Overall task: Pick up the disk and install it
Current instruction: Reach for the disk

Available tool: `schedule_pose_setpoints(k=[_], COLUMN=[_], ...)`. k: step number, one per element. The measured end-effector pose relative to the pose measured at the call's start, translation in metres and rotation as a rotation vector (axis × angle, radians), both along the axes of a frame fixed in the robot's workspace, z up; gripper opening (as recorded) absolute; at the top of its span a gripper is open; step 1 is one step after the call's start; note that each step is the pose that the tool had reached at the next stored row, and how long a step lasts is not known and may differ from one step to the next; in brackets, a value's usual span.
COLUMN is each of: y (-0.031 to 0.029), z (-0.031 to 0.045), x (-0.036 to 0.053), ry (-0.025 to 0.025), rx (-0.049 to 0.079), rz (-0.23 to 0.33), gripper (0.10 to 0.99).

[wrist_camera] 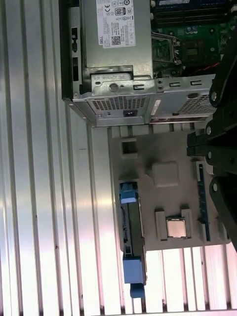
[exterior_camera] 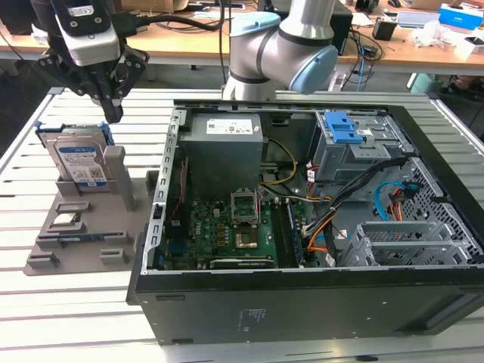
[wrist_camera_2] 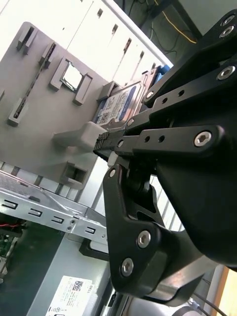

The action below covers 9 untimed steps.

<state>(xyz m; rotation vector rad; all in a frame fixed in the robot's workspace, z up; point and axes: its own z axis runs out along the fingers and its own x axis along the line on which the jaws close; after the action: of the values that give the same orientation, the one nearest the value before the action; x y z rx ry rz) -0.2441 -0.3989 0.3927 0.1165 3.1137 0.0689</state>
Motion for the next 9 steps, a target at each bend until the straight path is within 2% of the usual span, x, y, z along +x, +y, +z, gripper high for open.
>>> schedule_pose_setpoints(k=[7, 9], y=[0.0000, 0.0000], z=[-0.0001, -0.0001], x=[-0.0118, -0.0174], ry=[0.0000, 0.0000], rx=[0.000, 0.000], rz=[0.000, 0.000], gripper=[0.106, 0.106])
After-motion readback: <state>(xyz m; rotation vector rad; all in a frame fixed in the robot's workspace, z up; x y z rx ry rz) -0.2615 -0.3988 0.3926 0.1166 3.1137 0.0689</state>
